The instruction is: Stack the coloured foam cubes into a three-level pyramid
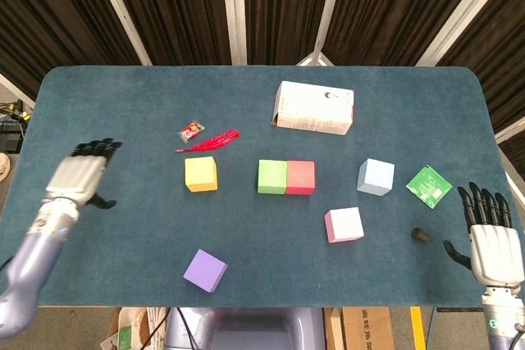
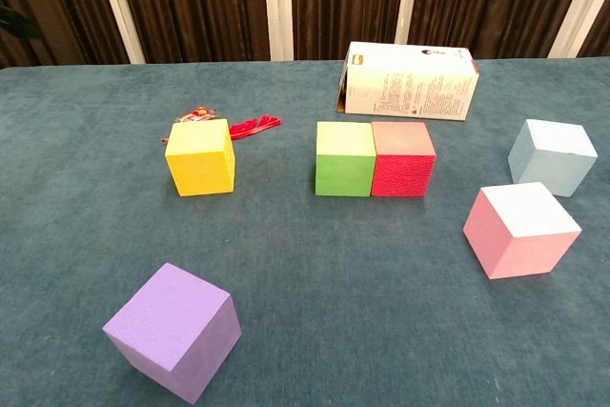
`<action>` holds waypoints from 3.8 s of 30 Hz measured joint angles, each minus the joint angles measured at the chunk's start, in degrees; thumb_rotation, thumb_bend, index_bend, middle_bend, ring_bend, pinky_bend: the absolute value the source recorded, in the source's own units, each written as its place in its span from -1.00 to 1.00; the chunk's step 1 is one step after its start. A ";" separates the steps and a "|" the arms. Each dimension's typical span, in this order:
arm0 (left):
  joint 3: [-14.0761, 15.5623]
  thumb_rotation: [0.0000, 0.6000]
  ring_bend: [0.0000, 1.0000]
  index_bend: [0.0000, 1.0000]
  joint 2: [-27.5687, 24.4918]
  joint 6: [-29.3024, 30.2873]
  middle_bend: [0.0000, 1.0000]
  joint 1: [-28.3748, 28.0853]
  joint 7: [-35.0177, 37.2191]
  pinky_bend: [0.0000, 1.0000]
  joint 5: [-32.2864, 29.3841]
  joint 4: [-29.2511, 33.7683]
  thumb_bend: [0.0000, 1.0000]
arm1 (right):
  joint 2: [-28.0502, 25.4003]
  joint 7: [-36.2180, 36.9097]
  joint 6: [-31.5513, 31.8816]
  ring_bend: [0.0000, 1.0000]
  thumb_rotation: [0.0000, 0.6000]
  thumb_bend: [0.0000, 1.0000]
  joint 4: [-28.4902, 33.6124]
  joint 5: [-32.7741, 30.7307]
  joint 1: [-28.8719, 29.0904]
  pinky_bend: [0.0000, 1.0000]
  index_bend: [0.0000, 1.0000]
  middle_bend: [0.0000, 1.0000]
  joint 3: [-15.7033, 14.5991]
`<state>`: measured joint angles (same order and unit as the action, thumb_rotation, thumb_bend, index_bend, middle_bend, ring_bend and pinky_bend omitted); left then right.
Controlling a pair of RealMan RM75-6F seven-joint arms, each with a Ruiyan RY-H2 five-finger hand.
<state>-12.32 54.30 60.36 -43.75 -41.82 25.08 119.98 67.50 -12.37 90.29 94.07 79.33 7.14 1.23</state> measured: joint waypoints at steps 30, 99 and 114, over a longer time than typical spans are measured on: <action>-7.83 1.00 -1.00 -0.72 31.85 11.92 -0.80 -23.40 -14.03 -1.00 -26.78 -20.27 -0.47 | 1.11 -2.70 -5.58 -1.00 1.00 -0.57 0.51 -5.23 -0.62 -1.00 -1.00 -1.00 3.38; -8.39 1.00 -1.00 -0.39 34.14 5.96 -0.41 -22.34 -13.19 -1.00 -21.54 -24.55 -0.24 | 0.98 -5.59 -7.45 -1.00 1.00 -0.57 4.10 -11.02 -1.92 -1.00 -1.00 -1.00 6.36; -7.50 1.00 -1.00 -0.39 34.66 2.60 -0.43 -23.94 -10.09 -1.00 -14.97 -23.97 -0.24 | 0.46 -5.74 -8.13 -1.00 1.00 -0.57 4.46 -12.41 -1.88 -1.00 -1.00 -1.00 6.70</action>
<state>-19.82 88.96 62.95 -67.69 -51.91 10.11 96.01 67.96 -18.11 82.15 98.53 66.91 5.25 7.93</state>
